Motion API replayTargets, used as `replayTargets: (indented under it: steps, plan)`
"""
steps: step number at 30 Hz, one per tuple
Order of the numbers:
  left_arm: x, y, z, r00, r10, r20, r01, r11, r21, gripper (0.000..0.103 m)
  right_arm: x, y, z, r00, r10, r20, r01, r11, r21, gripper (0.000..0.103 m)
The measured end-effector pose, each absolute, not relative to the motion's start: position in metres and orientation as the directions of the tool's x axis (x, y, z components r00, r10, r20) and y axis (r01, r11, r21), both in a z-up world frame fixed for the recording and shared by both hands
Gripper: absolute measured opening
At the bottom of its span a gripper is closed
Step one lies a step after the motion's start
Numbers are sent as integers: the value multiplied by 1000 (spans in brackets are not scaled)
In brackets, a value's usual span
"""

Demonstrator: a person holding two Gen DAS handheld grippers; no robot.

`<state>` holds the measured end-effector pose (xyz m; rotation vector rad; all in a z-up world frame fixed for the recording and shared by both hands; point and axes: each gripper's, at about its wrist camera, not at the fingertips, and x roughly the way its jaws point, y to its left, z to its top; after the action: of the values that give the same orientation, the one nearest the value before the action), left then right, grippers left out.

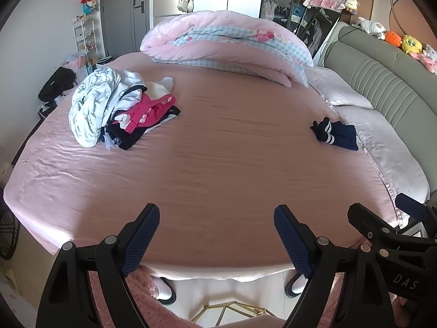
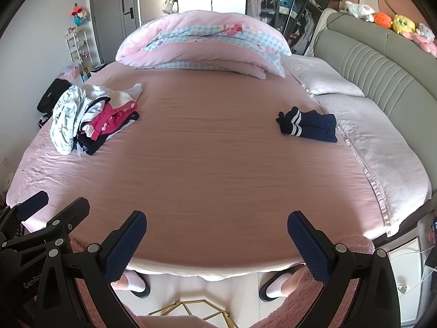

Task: Fold clothes
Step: 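Move both tools toward the clothes pile on the bed, then grasp the light blue cartoon-print shorts waistband with both grippers and lift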

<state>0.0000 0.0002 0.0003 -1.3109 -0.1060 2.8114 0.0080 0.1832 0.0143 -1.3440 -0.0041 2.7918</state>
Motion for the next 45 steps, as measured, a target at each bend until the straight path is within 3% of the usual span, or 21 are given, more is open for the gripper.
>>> replayTargets:
  steps: [11,17,22,32,36,39,41,45]
  plan:
    - [-3,-3,-3,-633,84,-770,-27,-996,-87,86,2,179,10,-621,24,-783,-16,-1000,-18,103]
    - [-10,-30,7,-650,188,-736,-81,-980,-179,86,-18,159,21,-646,-78,-759,137,-990,-15,103]
    - [-27,-85,13,-688,129,-714,-4,-985,-174,86,-49,128,43,-689,-158,-708,273,-961,-51,103]
    - [-73,-228,1,-745,6,-667,214,-945,-246,86,-154,6,17,-563,-306,-768,504,-863,-26,103]
    - [-106,-279,-22,-745,-55,-665,313,-909,-275,85,-196,-44,-9,-478,-372,-795,553,-831,57,102]
    - [-133,-314,-42,-745,-76,-662,384,-861,-333,85,-232,-85,-27,-455,-385,-803,546,-833,91,98]
    - [-151,-335,-57,-746,-81,-661,418,-829,-371,84,-254,-113,-34,-458,-387,-800,547,-832,89,90]
    - [-183,-365,-84,-746,-78,-661,432,-812,-392,80,-294,-162,-45,-445,-392,-805,554,-827,96,61]
